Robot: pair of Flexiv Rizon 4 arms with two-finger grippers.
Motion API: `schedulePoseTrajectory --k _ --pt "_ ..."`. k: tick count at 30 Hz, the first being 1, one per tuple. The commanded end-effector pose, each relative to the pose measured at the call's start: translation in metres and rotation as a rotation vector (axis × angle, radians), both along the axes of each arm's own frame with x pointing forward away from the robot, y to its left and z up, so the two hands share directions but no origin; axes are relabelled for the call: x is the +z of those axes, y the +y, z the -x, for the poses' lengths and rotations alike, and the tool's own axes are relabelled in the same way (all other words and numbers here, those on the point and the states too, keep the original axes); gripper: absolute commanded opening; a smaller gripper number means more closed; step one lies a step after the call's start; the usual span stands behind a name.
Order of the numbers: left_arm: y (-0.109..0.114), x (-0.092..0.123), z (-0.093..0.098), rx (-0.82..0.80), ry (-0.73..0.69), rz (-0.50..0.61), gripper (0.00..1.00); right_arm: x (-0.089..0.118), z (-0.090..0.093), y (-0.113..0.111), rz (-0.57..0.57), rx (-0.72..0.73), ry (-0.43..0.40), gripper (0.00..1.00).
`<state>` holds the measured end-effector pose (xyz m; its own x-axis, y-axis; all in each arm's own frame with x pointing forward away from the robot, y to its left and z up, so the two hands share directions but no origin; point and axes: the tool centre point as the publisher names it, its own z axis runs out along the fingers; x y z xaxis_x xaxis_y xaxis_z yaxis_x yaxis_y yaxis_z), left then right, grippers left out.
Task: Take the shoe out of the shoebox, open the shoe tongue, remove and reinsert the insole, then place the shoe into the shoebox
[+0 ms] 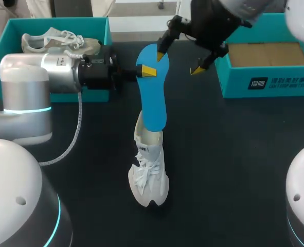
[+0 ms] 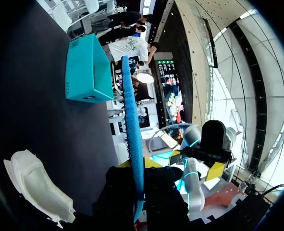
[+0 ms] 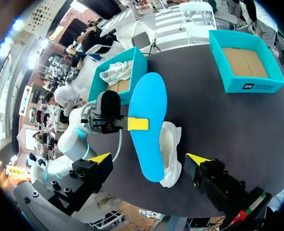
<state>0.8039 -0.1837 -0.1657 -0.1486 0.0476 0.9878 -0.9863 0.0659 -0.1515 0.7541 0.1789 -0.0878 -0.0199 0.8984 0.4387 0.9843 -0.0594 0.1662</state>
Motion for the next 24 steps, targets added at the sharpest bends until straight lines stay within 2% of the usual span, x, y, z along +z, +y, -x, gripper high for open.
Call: schedulePoseTrajectory --k 1,8,12,18,24 --pt "0.0 -0.001 -0.001 -0.002 0.0 0.0 0.0 0.001 -0.007 0.012 0.225 -0.035 0.022 1.0" --pt "0.0 -0.001 -0.001 -0.002 0.0 0.0 0.0 0.001 -0.007 0.012 0.225 -0.035 0.022 1.0" --pt "0.0 -0.001 -0.001 -0.002 0.0 0.0 0.0 0.006 -0.016 0.023 0.341 -0.055 0.007 1.0" --pt "0.0 -0.001 -0.001 -0.002 0.0 0.0 0.0 0.006 -0.025 0.04 0.38 -0.059 -0.012 1.0" --pt "0.0 -0.001 -0.001 -0.002 0.0 0.0 0.0 0.001 -0.024 0.053 0.398 -0.05 -0.018 1.0"
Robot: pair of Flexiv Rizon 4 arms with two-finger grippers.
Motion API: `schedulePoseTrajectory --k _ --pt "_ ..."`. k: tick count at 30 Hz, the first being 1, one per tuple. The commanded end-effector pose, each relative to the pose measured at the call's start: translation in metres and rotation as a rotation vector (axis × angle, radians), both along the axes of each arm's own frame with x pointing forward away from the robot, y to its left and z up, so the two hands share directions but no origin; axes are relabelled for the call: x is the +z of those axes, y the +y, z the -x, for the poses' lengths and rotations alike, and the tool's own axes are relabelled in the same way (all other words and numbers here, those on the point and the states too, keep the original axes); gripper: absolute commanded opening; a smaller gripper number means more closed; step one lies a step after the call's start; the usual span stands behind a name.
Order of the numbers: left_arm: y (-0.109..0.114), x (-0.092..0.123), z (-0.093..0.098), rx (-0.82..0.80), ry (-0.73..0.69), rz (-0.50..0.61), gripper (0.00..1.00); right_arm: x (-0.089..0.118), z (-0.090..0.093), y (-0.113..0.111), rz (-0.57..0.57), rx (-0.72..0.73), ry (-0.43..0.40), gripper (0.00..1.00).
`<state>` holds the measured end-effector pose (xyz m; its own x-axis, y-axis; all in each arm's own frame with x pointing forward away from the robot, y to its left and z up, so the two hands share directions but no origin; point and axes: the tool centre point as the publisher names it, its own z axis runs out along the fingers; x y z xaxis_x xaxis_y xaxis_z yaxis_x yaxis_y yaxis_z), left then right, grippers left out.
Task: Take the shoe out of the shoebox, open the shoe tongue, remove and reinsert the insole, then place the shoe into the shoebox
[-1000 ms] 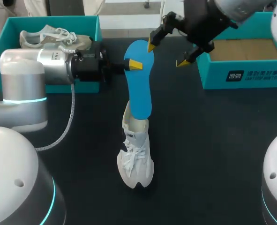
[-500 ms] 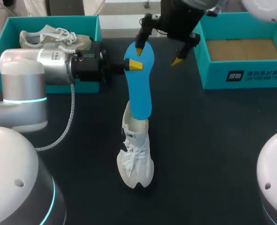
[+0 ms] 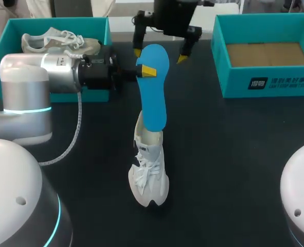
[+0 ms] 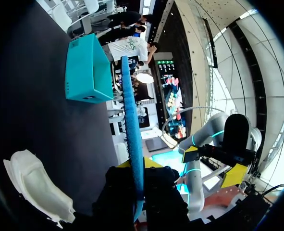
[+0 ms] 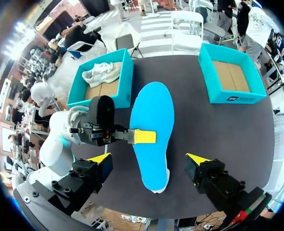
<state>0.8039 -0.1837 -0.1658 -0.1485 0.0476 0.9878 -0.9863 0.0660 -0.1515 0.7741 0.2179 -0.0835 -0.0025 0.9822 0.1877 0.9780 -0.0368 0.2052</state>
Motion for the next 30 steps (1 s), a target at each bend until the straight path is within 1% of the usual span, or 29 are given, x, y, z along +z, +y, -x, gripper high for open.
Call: schedulePoseTrajectory --k 1,5,30 --pt "-0.0001 -0.0007 -0.0005 -0.002 0.0 0.0 0.0 -0.0046 -0.0027 0.0153 0.134 -0.026 0.009 1.0" --pt "-0.0001 -0.0007 -0.0005 -0.002 0.0 0.0 0.0 -0.0072 -0.0014 0.0186 0.113 -0.047 0.009 1.0" --pt "-0.0001 -0.0007 -0.0005 -0.002 0.0 0.0 0.0 -0.0072 -0.0014 0.0186 0.113 -0.047 0.009 1.0"
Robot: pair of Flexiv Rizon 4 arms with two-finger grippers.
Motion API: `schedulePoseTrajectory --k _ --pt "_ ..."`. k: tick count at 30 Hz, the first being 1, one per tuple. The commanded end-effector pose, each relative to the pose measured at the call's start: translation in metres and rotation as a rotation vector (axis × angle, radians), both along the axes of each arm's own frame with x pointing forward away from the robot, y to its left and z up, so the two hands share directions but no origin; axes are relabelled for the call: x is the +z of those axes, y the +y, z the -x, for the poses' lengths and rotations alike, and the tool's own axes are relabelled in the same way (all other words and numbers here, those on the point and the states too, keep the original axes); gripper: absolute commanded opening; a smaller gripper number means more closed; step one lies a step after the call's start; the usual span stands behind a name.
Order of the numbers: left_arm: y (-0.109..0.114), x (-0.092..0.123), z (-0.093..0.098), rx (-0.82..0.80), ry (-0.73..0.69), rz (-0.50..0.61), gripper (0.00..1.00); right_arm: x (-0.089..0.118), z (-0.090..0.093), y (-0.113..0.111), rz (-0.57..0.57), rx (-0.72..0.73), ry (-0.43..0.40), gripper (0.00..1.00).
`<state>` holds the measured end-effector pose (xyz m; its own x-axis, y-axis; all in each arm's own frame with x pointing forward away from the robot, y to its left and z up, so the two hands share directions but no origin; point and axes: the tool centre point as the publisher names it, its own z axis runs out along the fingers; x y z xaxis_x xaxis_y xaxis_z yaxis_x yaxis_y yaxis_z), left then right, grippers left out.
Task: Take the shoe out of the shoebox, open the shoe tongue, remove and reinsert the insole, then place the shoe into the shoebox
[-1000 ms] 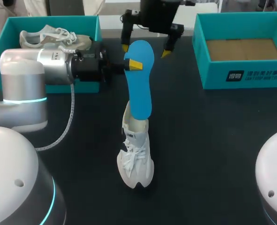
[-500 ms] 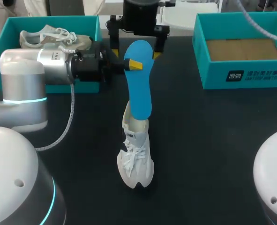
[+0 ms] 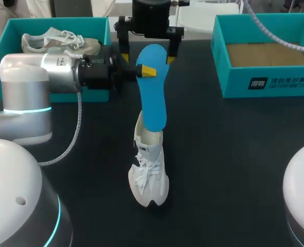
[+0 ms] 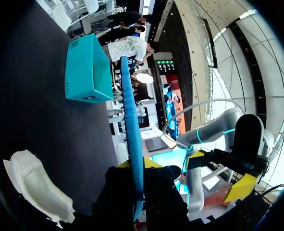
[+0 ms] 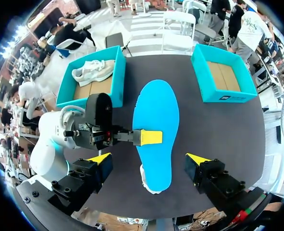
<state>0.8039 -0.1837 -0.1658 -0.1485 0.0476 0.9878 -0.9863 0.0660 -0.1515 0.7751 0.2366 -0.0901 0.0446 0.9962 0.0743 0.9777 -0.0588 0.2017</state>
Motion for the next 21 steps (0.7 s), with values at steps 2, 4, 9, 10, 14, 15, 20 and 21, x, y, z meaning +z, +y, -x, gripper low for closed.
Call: schedulePoseTrajectory --k 2,4,9,10,14,15,20,21 --pt "0.0 -0.001 0.0 -0.002 0.0 0.0 0.0 -0.001 0.0 0.0 -0.001 -0.001 0.0 1.0" --pt "0.0 -0.001 0.0 -0.002 0.0 0.0 0.0 -0.002 -0.002 -0.003 -0.048 0.006 0.002 1.0" --pt "0.0 -0.001 0.0 -0.002 0.0 0.0 0.0 0.0 0.0 -0.018 -0.117 0.018 -0.009 1.0" --pt "0.0 -0.001 0.0 -0.002 0.0 0.0 0.0 0.001 0.0 -0.021 -0.119 0.026 0.001 1.0" --pt "0.0 -0.001 0.0 -0.002 0.0 0.0 0.0 -0.002 0.001 -0.031 -0.226 0.044 -0.01 1.0" --pt "0.0 -0.001 0.0 -0.002 0.0 0.0 0.0 -0.004 0.001 -0.033 -0.273 0.043 -0.02 1.0" --pt "0.0 -0.001 0.0 -0.002 0.0 0.0 0.0 -0.008 0.001 -0.042 -0.4 0.041 -0.036 1.0" --pt "0.0 -0.001 0.0 -0.002 0.0 0.0 0.0 -0.01 0.001 -0.045 -0.42 0.04 -0.038 1.0"
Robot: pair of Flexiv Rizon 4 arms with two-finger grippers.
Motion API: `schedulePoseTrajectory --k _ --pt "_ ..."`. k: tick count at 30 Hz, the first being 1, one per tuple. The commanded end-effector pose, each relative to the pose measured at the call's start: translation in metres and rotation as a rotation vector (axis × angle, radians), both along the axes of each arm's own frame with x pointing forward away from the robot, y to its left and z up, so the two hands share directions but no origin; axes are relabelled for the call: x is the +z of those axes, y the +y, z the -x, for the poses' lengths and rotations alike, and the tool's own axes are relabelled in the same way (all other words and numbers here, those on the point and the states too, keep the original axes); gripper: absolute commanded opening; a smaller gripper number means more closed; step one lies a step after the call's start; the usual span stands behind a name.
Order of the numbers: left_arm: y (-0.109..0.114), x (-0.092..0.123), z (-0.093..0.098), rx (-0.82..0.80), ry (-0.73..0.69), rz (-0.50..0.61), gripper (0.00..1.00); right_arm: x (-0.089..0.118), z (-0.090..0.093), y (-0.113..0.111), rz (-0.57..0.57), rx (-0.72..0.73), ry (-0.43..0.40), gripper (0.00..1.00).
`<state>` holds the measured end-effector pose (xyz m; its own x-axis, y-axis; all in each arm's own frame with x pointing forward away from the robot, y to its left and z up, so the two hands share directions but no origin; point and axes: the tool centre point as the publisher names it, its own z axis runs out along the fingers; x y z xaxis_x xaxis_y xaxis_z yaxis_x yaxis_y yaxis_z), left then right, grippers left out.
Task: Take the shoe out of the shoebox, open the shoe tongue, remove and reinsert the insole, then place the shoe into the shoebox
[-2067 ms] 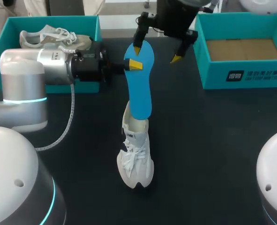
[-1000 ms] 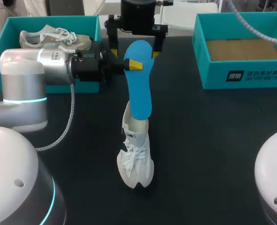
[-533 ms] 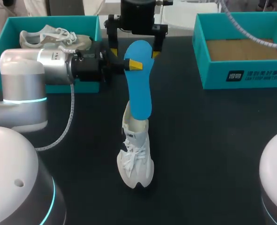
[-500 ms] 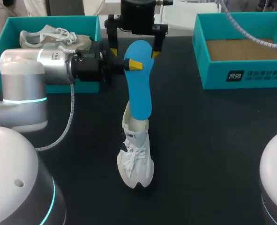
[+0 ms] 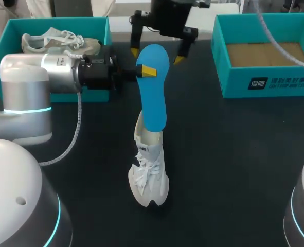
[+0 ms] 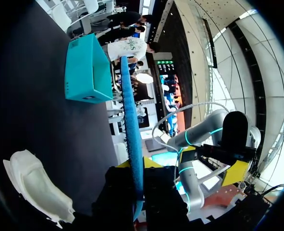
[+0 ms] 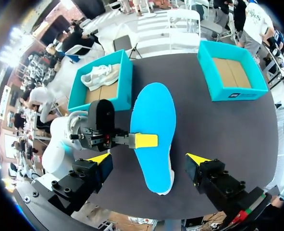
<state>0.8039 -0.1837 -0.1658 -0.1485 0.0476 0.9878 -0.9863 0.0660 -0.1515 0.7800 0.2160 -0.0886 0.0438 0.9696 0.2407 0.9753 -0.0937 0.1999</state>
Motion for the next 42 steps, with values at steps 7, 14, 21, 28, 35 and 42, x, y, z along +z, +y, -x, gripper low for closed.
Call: schedulePoseTrajectory --k 7,14,21,28,35,42 --pt "0.0 -0.001 -0.001 -0.002 0.0 0.0 0.0 -0.013 0.007 -0.04 -0.372 0.026 -0.011 1.0" --pt "0.0 -0.001 -0.001 -0.002 0.0 0.0 0.0 -0.013 0.007 -0.04 -0.372 0.026 -0.011 1.0" --pt "0.0 -0.001 -0.001 -0.002 0.0 0.0 0.0 -0.013 0.007 -0.04 -0.372 0.026 -0.011 1.0" --pt "0.0 -0.001 -0.001 -0.002 0.0 0.0 0.0 -0.013 0.007 -0.04 -0.372 0.026 -0.011 1.0" --pt "0.0 -0.001 -0.001 -0.002 0.0 0.0 0.0 -0.027 0.008 -0.057 -0.583 0.109 -0.055 1.0" --pt "0.0 -0.001 -0.001 -0.002 0.0 0.0 0.0 -0.034 0.003 -0.067 -0.666 0.171 -0.067 1.0"
